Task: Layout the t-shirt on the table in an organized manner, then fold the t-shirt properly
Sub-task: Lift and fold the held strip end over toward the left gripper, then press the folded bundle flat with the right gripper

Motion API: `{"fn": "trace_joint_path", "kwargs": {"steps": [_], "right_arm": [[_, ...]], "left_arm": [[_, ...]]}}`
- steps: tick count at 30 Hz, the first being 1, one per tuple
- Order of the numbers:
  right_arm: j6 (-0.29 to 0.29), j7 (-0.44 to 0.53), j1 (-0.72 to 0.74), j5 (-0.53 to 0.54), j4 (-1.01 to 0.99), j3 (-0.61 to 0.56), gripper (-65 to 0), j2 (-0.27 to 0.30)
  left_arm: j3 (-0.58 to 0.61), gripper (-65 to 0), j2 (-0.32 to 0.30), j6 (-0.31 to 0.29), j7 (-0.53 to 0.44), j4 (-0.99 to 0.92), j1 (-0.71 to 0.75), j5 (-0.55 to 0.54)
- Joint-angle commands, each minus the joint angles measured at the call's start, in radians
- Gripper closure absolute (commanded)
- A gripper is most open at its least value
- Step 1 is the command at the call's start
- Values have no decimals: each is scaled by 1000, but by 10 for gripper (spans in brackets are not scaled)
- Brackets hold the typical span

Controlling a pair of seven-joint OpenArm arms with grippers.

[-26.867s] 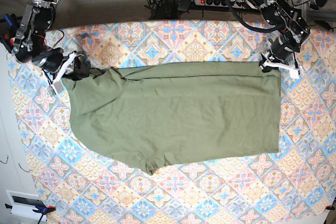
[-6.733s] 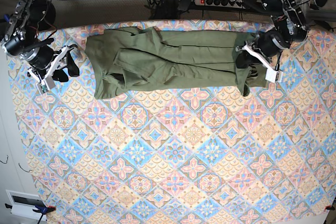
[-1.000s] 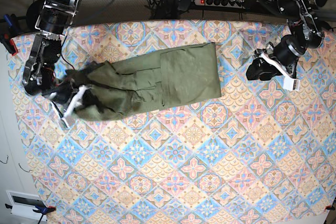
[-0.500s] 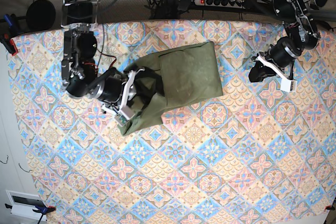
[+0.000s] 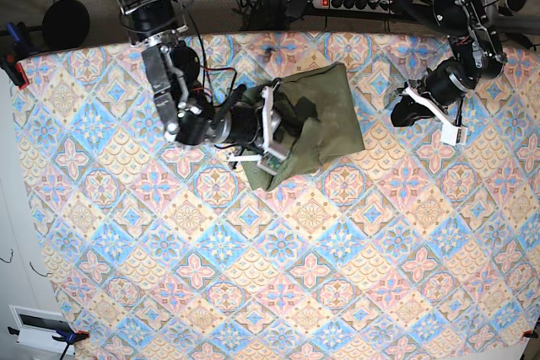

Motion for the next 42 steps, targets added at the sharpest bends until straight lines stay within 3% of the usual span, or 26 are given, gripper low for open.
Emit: {"fn": "trace_joint_path", "kwargs": {"steps": [1, 7, 15, 17, 21, 31, 42], "right_arm": [[3, 38, 20, -19, 20, -16, -60, -1], [3, 87, 16, -215, 34, -107, -199, -1], [3, 169, 17, -380, 98, -233, -212, -7], [3, 179, 23, -407, 94, -253, -213, -52], [3, 181, 23, -427, 78, -262, -214, -124], [3, 247, 68, -427, 13, -168, -210, -125], [3, 248, 72, -427, 3, -176, -208, -127]], "left_arm": [[-3, 0, -10, -7, -15, 20, -7, -22], [-3, 0, -10, -7, -15, 20, -6, -22], [-3, 0, -10, -7, -15, 20, -7, -22], [-3, 0, -12, -7, -15, 20, -7, -22], [-3, 0, -12, -7, -15, 20, -7, -24], [-3, 0, -12, -8, -15, 20, -1, -24], [-4, 0, -12, -8, -15, 20, -1, -24]]}}
